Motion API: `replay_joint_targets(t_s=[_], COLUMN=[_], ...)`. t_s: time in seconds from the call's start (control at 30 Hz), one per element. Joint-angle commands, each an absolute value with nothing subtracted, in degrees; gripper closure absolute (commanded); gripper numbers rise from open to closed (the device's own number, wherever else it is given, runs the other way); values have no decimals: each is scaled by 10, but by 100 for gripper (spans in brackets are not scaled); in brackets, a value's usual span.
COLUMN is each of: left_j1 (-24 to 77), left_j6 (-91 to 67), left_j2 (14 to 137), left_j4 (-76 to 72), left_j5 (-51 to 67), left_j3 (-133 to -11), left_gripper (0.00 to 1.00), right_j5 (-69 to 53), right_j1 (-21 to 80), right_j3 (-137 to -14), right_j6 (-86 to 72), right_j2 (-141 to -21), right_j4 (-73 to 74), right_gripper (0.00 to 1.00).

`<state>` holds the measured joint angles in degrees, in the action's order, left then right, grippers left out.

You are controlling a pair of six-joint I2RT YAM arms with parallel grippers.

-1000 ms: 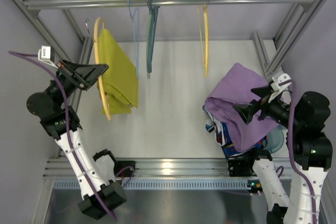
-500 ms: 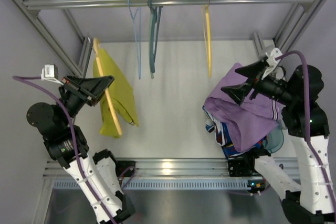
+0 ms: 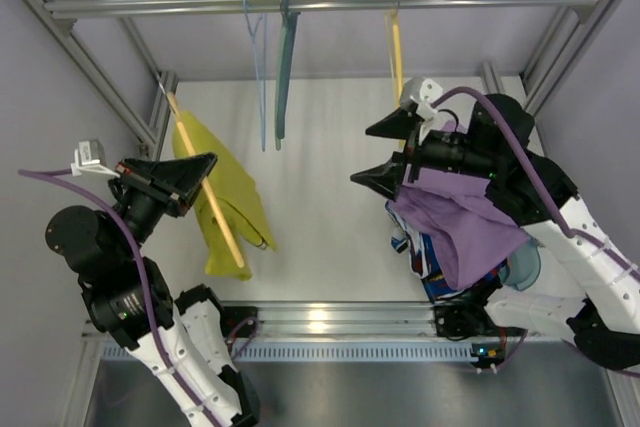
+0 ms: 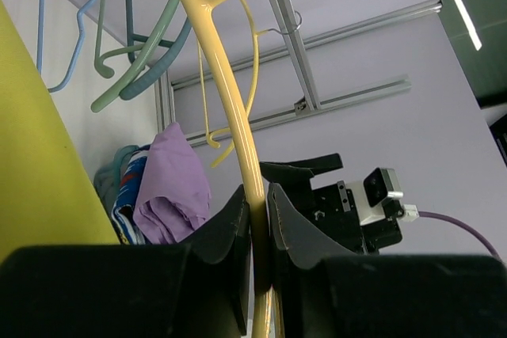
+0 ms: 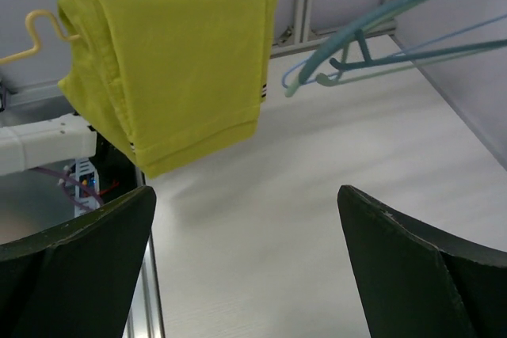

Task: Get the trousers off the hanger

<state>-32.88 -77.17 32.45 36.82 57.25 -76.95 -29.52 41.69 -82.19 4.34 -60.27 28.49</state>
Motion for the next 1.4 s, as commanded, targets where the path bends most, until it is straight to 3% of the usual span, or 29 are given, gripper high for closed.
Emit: replay_joint_targets(t_s=[0.0, 0.27, 0.5, 0.67, 0.9, 1.1, 1.37], left_j1=[-338, -339, -342, -343, -343, -341, -334], left_j6=[-773, -785, -796, -799, -812, -819, -824], left_j2=[331, 359, 372, 384, 396, 395, 396], left_j4=[315, 314, 315, 314, 315, 314, 314], left_j5=[550, 553, 554, 555, 562, 573, 573], left_j3=[-818, -851, -871, -882, -895, -903, -911], left_gripper=[100, 100, 100, 100, 100, 100, 100], right_j5=[-280, -231, -56, -8, 61, 116, 126], right_j1=[483, 629, 740, 781, 805, 797, 773], right_j3=[-846, -835, -772, -771, -790, -796, -826], right_j6=[68, 123, 138, 154, 171, 193, 178], right_j2=[-622, -680, -729, -765, -826, -859, -897], right_j4=[234, 144, -44, -121, -160, -203, -222], right_gripper=[1, 1, 1, 1, 1, 12, 16])
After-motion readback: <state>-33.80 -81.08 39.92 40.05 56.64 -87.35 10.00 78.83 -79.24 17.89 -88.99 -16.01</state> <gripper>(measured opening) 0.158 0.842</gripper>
